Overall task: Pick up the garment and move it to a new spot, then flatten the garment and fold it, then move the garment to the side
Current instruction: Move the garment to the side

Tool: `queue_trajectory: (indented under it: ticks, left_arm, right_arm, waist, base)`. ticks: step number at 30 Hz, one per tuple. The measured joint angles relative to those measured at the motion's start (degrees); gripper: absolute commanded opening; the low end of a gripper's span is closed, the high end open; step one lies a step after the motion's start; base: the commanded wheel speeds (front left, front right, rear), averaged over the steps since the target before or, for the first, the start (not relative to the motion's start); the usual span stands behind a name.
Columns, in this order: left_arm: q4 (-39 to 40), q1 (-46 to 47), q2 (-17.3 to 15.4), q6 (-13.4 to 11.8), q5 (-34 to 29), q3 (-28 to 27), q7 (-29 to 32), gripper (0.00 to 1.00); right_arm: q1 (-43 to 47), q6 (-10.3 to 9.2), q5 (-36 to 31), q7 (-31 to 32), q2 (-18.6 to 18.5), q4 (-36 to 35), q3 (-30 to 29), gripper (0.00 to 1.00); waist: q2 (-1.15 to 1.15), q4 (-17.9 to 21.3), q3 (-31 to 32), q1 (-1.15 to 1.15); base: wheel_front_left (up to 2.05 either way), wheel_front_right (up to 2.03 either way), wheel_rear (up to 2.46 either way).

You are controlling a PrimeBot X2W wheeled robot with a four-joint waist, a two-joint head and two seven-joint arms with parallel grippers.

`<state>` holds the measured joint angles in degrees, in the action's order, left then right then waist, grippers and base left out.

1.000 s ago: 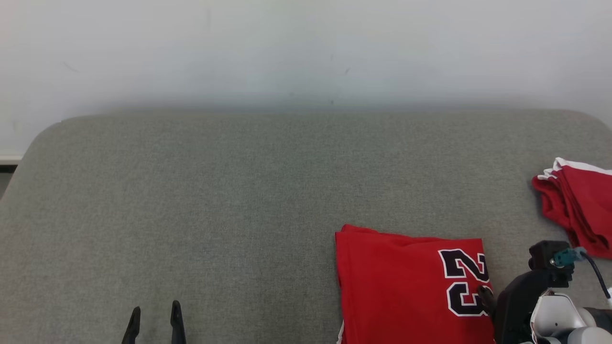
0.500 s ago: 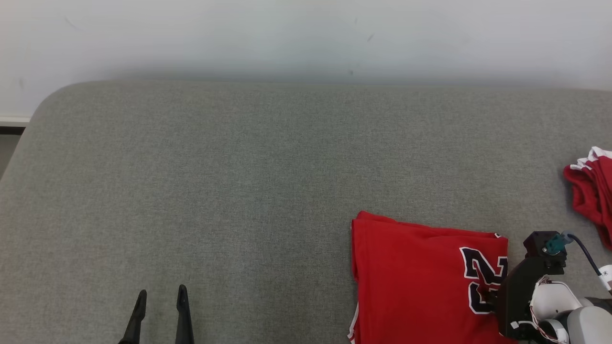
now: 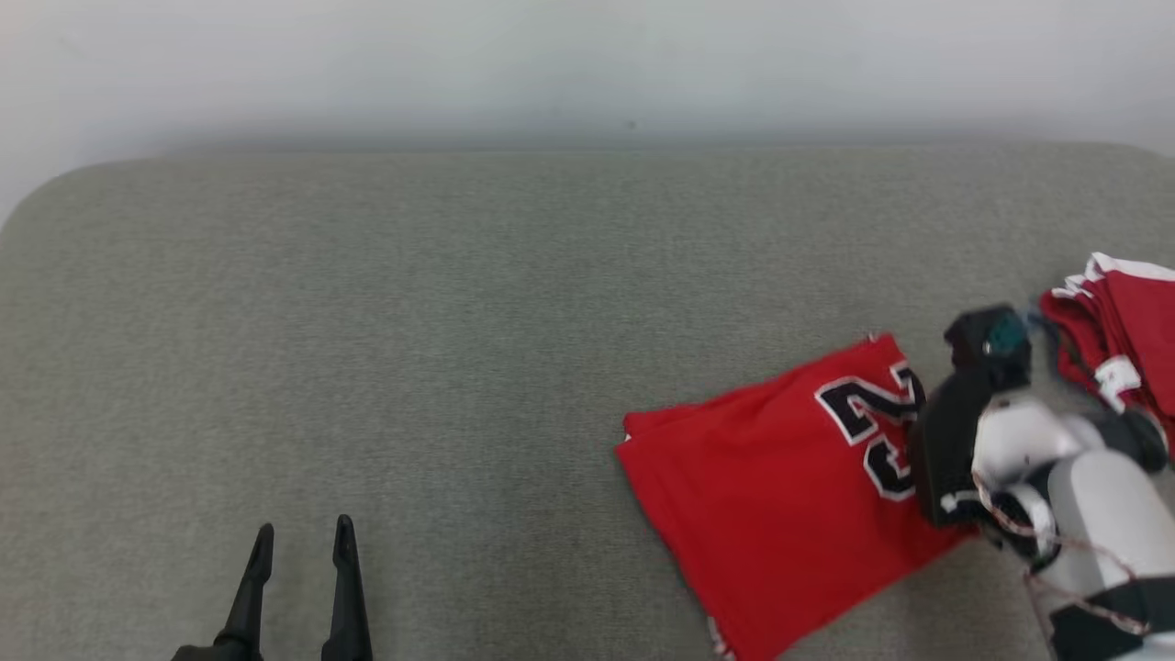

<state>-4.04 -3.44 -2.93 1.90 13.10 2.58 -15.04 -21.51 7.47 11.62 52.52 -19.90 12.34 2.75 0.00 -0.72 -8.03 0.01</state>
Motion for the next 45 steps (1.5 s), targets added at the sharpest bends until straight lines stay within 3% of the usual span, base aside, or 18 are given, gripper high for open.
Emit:
queue_trajectory:
  ticks: [10,16,25,38,45]
  left_arm:
    - [1.09,2.46,0.03,0.67,-0.85,0.11,0.00,1.00]
    - [1.20,4.61,0.04,1.60,-1.81,-0.01,0.00,1.00]
    - [1.07,6.07,0.05,2.60,-2.97,-0.80,0.00,1.00]
    - [1.25,8.29,-0.05,4.42,-5.76,-2.09,0.00,1.00]
    - [1.94,9.39,-1.18,4.75,-8.48,-1.20,0.00,1.00]
  right_arm:
    - [-16.29,0.00,0.24,3.26,-4.37,0.45,4.66,0.00]
    - [-22.08,0.00,0.12,5.38,-7.16,0.75,2.44,0.00]
    - [-25.10,0.00,-0.32,4.69,-10.50,-0.41,-1.52,0.00]
    - [-25.34,0.00,-8.60,0.86,-12.77,0.80,-11.09,0.00]
    - [-24.55,0.00,-16.91,-4.82,-8.88,6.14,-22.08,0.00]
  waist:
    - [0.00,5.92,-2.17,0.00]
    - [0.01,10.37,-4.81,0.00]
    - [0.00,13.85,-8.57,0.00]
    - [0.00,13.84,-13.97,0.00]
    - [0.01,13.30,-16.68,0.00]
  base:
    - [0.00,0.00,0.00]
    - [0.00,0.00,0.00]
    - [0.00,0.00,0.00]
    - [0.00,0.00,0.00]
    - [0.00,0.00,0.00]
